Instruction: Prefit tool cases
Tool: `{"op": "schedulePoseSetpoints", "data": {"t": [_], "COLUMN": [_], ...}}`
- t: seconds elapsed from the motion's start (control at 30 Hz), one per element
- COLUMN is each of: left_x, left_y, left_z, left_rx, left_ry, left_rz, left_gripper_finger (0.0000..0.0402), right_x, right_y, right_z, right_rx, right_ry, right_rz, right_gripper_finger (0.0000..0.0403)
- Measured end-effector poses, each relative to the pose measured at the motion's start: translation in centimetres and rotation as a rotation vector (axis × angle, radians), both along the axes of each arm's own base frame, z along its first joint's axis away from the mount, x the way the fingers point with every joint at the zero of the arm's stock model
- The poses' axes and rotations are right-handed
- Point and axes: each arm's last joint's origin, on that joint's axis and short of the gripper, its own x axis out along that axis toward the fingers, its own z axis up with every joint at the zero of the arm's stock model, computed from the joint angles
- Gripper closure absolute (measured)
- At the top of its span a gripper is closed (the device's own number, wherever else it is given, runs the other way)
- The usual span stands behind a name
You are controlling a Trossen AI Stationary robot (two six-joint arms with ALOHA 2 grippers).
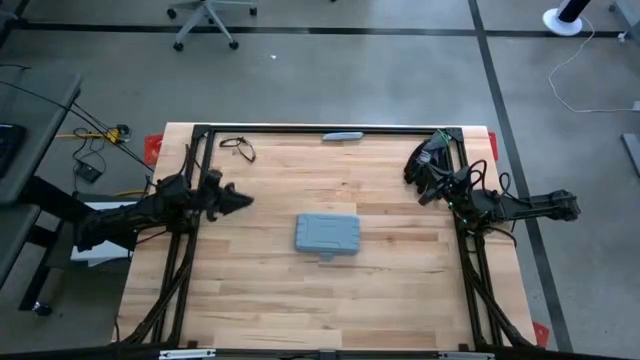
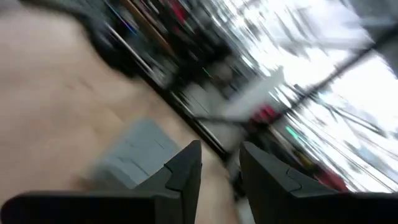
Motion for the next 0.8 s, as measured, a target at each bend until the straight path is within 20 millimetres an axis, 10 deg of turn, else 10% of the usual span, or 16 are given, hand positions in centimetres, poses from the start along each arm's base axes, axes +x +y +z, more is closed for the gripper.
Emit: {"op": "schedulePoseSetpoints", "data": {"t": [0.8], "left_x": [-0.06], "left_y": [0.46], "left_z": [0.02], "left_rx": [0.082], "left_ry": [0.009], "left_rz": [0.164], "left_gripper_finger": [0.0300], "right_x": [0.00], "right_y": [0.00], "right_z": [0.00], "right_rx": [-0.001], "right_ry": [0.001], "right_rz": [0.000], "right_gripper_finger": [0.0403]}}
